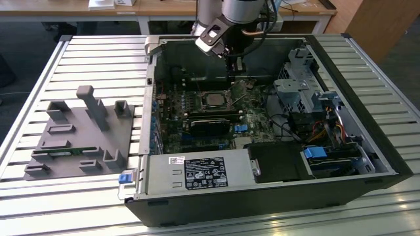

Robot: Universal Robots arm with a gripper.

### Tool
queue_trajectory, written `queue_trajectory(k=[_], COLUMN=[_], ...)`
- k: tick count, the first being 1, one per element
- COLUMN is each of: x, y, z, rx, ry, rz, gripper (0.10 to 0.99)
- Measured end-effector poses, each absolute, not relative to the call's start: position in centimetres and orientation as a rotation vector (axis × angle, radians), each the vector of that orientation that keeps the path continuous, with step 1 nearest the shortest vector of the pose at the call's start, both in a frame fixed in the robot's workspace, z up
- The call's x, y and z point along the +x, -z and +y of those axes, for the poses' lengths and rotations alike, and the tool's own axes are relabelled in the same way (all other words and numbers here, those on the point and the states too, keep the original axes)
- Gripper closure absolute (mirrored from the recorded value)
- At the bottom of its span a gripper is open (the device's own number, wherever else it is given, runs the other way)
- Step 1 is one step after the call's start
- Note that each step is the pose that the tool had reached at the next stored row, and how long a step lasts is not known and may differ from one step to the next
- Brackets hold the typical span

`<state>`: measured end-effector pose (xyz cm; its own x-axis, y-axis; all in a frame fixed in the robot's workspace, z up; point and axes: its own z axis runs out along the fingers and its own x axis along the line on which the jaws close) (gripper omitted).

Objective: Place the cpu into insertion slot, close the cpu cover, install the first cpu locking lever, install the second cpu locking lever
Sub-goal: 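Close the cpu cover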

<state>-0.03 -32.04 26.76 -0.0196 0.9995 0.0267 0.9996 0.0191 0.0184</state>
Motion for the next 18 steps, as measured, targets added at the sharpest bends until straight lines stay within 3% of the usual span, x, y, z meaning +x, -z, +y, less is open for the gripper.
queue_trajectory(k=[18], x=[4.7], y=[-25.9], z=[-31.8], rx=[-2.195], ry=[0.048], rz=[-2.237], gripper=[0.98])
